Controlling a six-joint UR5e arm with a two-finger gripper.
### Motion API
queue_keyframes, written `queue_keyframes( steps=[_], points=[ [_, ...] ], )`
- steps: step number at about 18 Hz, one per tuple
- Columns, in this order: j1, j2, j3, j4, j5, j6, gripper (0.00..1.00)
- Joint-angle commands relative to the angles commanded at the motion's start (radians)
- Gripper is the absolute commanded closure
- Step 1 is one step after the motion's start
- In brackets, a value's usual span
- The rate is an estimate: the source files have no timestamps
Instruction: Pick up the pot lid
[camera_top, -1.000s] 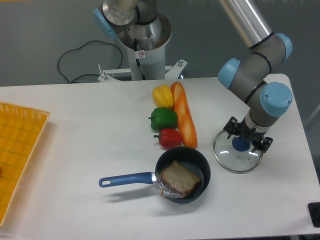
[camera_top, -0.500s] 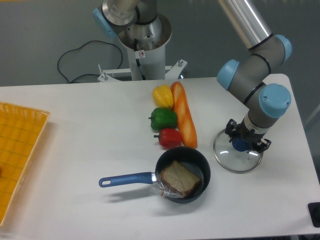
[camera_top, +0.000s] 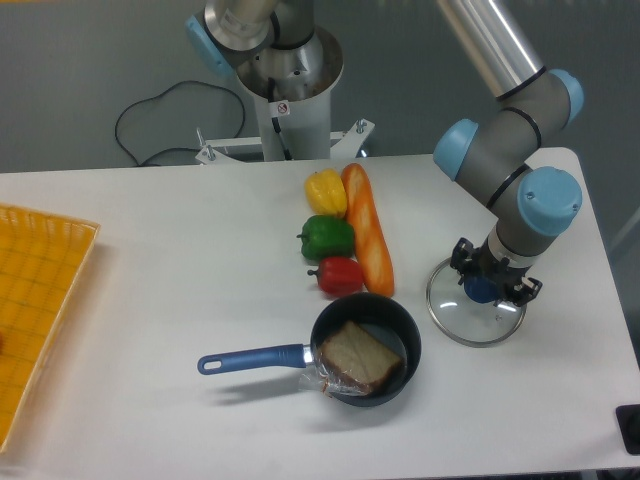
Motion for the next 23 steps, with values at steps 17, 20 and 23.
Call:
queue_keyframes(
  steps=[17, 20, 23],
  points=[
    [-0.006, 0.074, 0.078, -0.178, 0.011, 0.067, 0.47],
    [0.0, 0.09, 0.08, -0.181, 0.011, 0.095, 0.47],
    [0.017, 0.112, 0.081, -0.207, 0.011, 0.14, 0.47]
  ],
)
